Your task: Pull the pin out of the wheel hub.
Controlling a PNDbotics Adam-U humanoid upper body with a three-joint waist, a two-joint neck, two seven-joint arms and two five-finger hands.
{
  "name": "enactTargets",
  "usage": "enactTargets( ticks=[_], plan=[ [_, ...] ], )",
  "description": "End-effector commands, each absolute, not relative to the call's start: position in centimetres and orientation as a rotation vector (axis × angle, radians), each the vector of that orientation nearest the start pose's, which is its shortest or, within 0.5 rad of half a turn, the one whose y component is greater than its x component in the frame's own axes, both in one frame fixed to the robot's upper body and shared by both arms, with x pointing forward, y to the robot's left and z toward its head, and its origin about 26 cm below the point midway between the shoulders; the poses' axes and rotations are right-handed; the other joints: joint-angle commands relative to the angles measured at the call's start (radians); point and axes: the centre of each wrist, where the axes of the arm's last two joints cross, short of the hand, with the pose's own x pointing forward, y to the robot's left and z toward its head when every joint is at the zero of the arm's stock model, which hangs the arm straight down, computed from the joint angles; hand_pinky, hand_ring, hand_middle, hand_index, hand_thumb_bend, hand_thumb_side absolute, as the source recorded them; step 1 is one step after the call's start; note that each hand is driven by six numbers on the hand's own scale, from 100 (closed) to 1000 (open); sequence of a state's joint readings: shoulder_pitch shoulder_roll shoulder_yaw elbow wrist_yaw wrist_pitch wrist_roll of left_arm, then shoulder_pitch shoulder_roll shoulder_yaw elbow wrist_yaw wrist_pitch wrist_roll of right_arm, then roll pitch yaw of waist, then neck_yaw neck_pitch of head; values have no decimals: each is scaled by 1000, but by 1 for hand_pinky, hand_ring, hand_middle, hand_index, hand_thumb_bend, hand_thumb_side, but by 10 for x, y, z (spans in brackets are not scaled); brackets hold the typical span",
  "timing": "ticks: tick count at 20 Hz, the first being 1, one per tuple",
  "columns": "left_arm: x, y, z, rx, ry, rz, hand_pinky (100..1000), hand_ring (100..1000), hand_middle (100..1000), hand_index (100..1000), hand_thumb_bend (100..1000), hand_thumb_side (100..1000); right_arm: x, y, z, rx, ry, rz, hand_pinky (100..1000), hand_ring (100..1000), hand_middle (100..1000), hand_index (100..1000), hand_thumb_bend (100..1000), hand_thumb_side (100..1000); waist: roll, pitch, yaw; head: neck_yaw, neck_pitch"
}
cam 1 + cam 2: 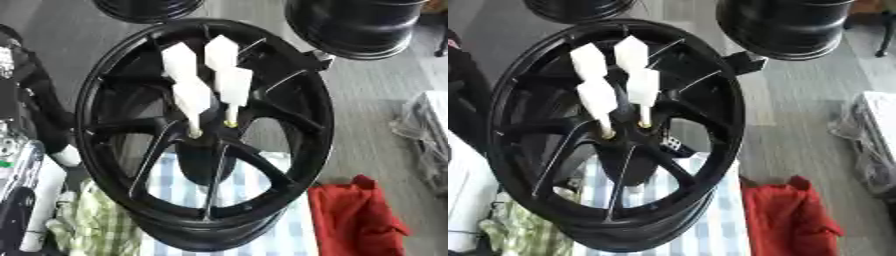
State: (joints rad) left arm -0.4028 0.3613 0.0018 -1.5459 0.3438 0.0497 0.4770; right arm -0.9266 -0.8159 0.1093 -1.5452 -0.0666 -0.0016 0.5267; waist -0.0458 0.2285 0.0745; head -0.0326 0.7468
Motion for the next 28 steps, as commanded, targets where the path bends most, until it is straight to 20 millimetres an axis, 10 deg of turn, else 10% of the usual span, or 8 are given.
enactTargets(
  ticks=[1, 14, 28],
  plan=[
    [368, 296, 145, 249, -1898, 308, 656, 808, 738, 770, 345, 731, 377, -304, 389, -412, -1972, 1426, 894, 837, 797, 827, 328, 323, 3, -8, 6, -19, 2],
    [372, 291, 165, 225, -1959, 343, 657, 808, 738, 770, 352, 725, 397, -264, 411, -445, -1810, 1848, 894, 842, 799, 830, 390, 292, -24, 34, 66, -87, -40],
    [374, 290, 168, 221, -1965, 386, 657, 808, 737, 768, 358, 720, 430, -232, 388, -406, -1690, 1983, 900, 859, 820, 845, 433, 239, -20, 38, 83, -106, -76]
  ],
)
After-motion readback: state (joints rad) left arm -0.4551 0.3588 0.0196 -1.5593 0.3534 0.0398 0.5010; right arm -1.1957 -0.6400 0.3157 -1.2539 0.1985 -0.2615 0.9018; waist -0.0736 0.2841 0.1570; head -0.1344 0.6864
